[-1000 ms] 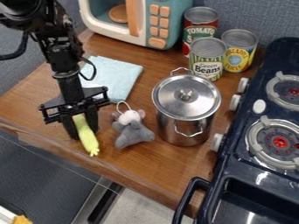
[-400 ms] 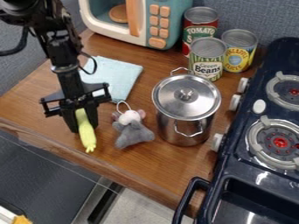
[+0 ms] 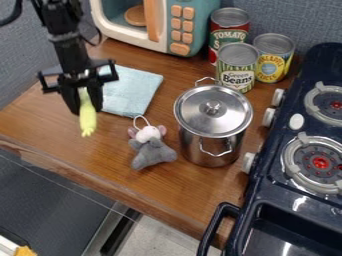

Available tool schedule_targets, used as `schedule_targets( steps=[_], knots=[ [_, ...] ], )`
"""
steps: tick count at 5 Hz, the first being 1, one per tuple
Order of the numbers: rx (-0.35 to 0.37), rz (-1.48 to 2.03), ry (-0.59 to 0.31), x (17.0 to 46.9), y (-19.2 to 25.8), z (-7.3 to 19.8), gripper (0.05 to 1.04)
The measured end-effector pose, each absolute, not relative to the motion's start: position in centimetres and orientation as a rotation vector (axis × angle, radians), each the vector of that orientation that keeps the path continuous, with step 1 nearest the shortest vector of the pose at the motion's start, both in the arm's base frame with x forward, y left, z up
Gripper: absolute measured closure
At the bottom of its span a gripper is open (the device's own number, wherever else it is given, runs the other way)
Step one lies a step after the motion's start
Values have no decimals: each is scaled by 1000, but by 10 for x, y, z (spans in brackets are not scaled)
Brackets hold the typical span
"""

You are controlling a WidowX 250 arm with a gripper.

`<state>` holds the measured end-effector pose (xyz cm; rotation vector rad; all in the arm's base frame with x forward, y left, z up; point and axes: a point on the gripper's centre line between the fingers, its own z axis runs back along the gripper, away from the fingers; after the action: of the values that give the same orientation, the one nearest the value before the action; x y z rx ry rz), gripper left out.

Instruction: Take the yellow spoon and place it on top of the cloth

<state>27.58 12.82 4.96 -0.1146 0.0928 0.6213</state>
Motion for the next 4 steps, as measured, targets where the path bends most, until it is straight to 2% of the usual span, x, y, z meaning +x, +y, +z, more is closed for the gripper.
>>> schedule_targets(
  steps=[2, 4],
  knots=[
    [-47, 258, 262, 299, 143, 39, 696],
    [-14, 35, 326, 299, 142, 28, 696]
  ],
)
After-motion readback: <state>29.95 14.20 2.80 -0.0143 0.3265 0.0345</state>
